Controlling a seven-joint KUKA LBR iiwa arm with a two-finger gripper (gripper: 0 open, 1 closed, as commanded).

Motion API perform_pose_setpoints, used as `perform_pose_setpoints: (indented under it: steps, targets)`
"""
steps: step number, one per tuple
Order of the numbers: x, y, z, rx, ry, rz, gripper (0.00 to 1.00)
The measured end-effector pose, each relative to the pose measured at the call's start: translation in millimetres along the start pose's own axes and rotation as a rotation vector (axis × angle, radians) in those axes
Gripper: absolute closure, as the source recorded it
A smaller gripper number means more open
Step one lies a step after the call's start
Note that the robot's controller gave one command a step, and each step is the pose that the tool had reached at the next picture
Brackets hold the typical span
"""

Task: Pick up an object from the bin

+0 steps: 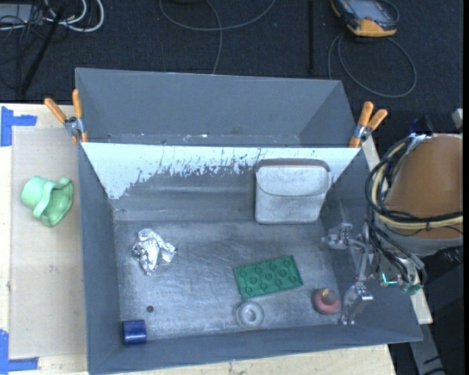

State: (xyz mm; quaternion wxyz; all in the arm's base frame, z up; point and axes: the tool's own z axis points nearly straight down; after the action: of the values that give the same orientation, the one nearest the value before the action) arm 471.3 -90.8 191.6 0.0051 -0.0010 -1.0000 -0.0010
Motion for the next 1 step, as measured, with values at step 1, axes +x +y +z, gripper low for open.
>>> perform_pose_setpoints:
  steps: [1]
  targets:
    - [-30.0, 28.5, 116.2, 0.001, -0.021, 0.206, 0.00]
